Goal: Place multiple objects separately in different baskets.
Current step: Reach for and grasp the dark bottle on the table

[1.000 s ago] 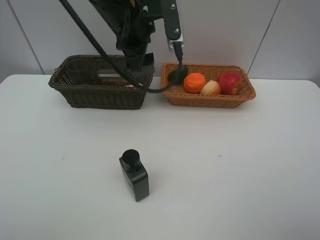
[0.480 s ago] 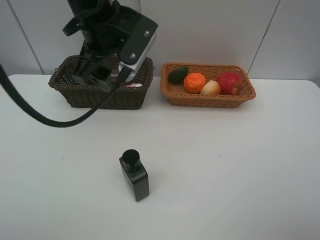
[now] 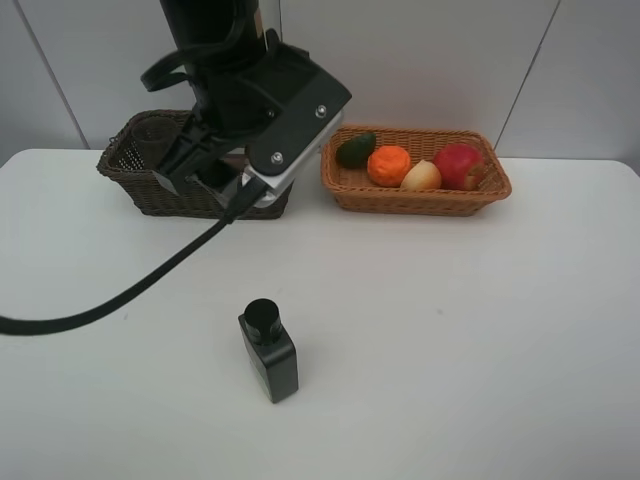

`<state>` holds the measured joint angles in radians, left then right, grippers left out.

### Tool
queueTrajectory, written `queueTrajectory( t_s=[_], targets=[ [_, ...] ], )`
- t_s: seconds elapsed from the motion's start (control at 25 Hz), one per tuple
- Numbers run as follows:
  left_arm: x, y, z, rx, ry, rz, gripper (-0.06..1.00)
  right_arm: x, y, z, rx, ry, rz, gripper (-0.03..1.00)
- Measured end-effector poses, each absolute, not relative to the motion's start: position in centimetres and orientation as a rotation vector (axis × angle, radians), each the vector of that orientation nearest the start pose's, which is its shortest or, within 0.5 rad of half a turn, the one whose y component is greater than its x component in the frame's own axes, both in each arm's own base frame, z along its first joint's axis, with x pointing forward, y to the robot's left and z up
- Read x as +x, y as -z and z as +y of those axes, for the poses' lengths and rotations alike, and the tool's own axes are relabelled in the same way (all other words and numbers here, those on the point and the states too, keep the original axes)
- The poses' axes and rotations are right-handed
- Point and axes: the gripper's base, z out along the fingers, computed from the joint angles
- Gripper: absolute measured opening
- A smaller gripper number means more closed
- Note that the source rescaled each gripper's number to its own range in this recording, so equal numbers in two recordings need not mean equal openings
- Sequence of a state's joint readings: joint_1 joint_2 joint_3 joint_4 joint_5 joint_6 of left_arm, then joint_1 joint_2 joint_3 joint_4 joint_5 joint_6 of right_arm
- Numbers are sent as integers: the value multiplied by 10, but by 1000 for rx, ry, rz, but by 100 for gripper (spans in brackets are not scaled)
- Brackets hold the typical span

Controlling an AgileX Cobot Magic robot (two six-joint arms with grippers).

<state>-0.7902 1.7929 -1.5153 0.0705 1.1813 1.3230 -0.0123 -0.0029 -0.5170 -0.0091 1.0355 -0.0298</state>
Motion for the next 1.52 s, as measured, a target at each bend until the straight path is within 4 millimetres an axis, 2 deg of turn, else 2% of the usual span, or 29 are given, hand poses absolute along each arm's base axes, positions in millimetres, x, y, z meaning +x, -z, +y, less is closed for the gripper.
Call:
queueTrajectory(
  t_s=[0.28, 0.68, 0.84, 1.04, 1.28, 1.52],
  targets=[
    [244, -254, -259, -2855, 97, -1495, 94, -6, -284, -1, -17, 38, 1999, 100],
    [227, -225, -252, -2829, 20, -1337, 94, -6, -284, -1, -17, 38, 1999, 100],
    [226, -222, -253, -2847, 21, -1329, 94, -6, -284, -1, -17, 38, 1999, 100],
    [222, -221, -265, -2921, 37, -1311, 94, -6, -284, -1, -17, 38, 1999, 100],
    [216, -208, -274, -2905, -23, -1290, 94, -6, -284, -1, -17, 38, 1999, 100],
    [215, -208, -275, -2898, -42, -1296, 94, -6, -284, -1, -17, 38, 1999, 100]
  ],
)
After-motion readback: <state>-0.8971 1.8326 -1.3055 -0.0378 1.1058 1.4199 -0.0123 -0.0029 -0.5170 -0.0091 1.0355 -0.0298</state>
